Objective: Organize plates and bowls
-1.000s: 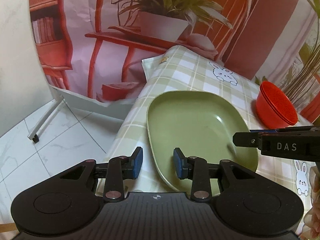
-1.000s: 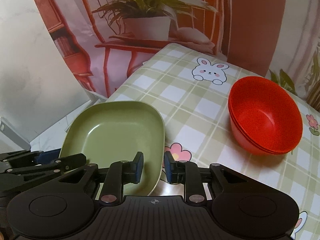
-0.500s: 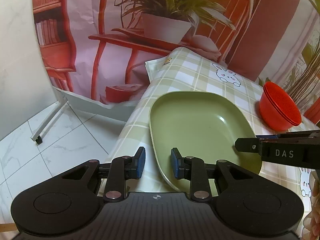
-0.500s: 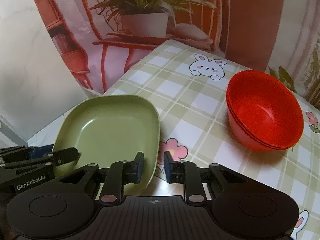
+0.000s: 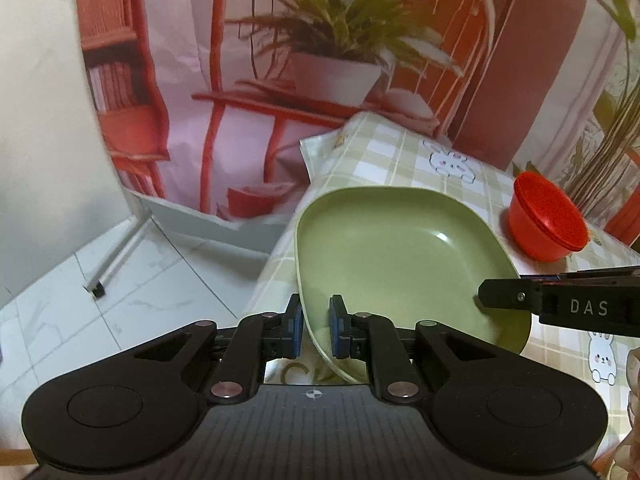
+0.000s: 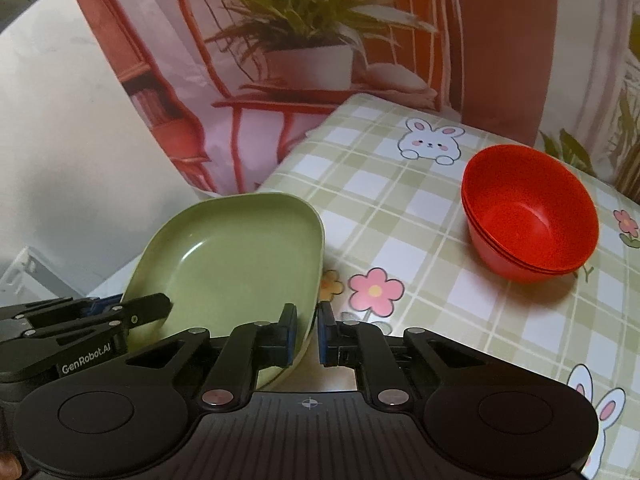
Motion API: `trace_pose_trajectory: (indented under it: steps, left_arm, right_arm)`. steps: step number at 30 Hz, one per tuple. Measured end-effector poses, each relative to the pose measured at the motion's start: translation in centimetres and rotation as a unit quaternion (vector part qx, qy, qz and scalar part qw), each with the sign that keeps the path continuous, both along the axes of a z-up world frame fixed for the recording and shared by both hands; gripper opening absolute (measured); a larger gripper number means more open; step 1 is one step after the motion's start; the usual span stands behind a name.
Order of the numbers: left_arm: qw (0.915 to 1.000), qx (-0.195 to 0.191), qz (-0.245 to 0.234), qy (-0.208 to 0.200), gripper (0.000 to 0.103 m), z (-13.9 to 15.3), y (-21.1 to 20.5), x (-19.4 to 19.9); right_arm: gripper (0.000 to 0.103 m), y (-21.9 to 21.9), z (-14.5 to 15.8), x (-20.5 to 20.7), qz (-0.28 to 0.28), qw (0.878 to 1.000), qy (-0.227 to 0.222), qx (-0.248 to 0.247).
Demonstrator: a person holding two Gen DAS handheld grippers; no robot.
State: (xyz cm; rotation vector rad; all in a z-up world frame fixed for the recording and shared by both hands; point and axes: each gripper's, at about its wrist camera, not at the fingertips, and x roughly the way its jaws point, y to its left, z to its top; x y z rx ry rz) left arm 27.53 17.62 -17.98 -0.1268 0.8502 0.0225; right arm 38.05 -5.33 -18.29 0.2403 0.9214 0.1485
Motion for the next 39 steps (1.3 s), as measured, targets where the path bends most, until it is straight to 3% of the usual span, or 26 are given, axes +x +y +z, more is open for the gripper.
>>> trace_pose_trajectory:
  steps: [12, 20, 28, 39]
  left_arm:
    - [0.9992, 0.015, -0.003, -0.036, 0.014, 7.6, -1.2, -4.3]
    - [0.997, 0.033, -0.026, -0.065, 0.015, 11.3, -5.0, -7.2]
    - [0.9954, 0.027, -0.052, -0.075, 0.016, 12.2, -9.6, -10.5]
    - [0.9932, 0.017, -0.096, -0.064, 0.018, 11.2, -14.4, -15.3]
  right_arm:
    - [0.01, -1.2, 6.8, -4.9, 0.0, 0.999, -0.039, 0.028]
    - [0.01, -4.1, 10.1, -9.0, -0.014, 0.997, -0.06, 0.041]
    - [0.01, -7.8, 11.6, -14.4, -0.03, 0.996, -0.07, 0.037]
    - [0.011, -11.8, 11.4, -21.6, -0.049, 0.996, -0.067, 0.041]
